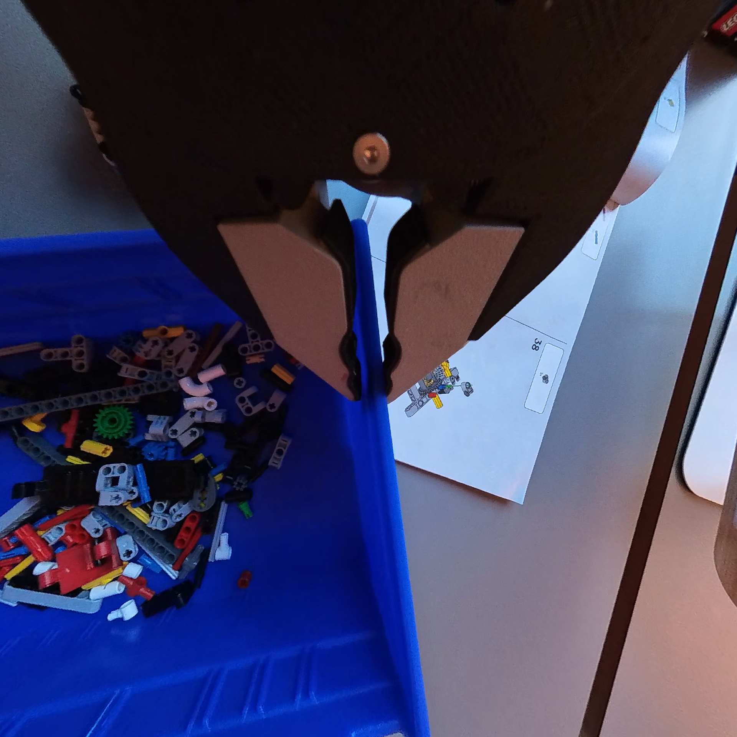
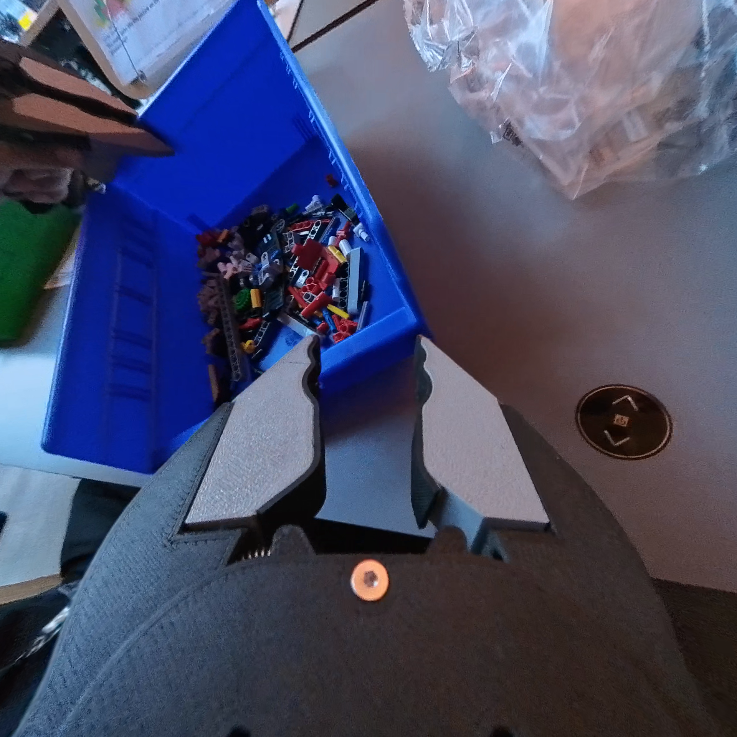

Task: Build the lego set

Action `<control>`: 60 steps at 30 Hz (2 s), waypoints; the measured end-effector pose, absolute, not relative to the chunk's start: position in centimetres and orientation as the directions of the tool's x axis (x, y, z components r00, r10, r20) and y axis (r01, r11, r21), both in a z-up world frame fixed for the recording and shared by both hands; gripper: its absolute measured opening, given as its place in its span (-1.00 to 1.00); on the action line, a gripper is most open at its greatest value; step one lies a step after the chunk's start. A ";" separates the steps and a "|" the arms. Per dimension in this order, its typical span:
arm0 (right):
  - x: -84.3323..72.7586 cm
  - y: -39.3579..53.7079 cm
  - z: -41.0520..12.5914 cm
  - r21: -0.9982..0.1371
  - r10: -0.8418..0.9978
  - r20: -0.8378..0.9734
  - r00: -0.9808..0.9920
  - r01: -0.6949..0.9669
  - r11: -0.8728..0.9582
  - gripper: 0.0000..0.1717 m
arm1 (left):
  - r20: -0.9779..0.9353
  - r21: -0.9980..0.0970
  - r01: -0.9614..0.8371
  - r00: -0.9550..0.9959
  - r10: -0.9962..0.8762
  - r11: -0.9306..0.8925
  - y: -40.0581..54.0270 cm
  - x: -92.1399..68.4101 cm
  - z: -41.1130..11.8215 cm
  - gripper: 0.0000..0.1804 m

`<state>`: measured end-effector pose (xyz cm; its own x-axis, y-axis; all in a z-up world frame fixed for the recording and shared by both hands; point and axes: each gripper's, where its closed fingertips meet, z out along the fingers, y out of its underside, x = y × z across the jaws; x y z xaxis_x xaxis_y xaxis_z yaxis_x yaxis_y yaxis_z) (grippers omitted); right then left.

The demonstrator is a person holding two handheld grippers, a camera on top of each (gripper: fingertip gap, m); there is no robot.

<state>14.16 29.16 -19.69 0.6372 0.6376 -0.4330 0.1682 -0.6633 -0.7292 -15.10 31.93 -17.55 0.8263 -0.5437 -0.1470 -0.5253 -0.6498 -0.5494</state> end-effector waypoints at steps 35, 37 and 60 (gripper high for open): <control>5.0 29.3 -19.0 -0.693 0.682 -0.468 0.562 0.246 -0.678 -0.47 | -0.105 -0.660 -0.312 0.939 -0.327 -0.684 26.6 -20.5 -13.0 -1.00; 3.9 29.2 -18.4 -0.708 0.698 -0.443 0.562 0.258 -0.657 -0.48 | -0.067 -0.661 -0.273 0.949 -0.308 -0.699 26.2 -21.7 -13.0 -1.00; -18.8 23.9 -11.2 -0.791 0.778 -0.418 0.469 0.232 -0.566 -0.51 | -0.122 -0.692 -0.102 0.992 -0.023 -0.714 18.7 -43.8 -4.5 -0.98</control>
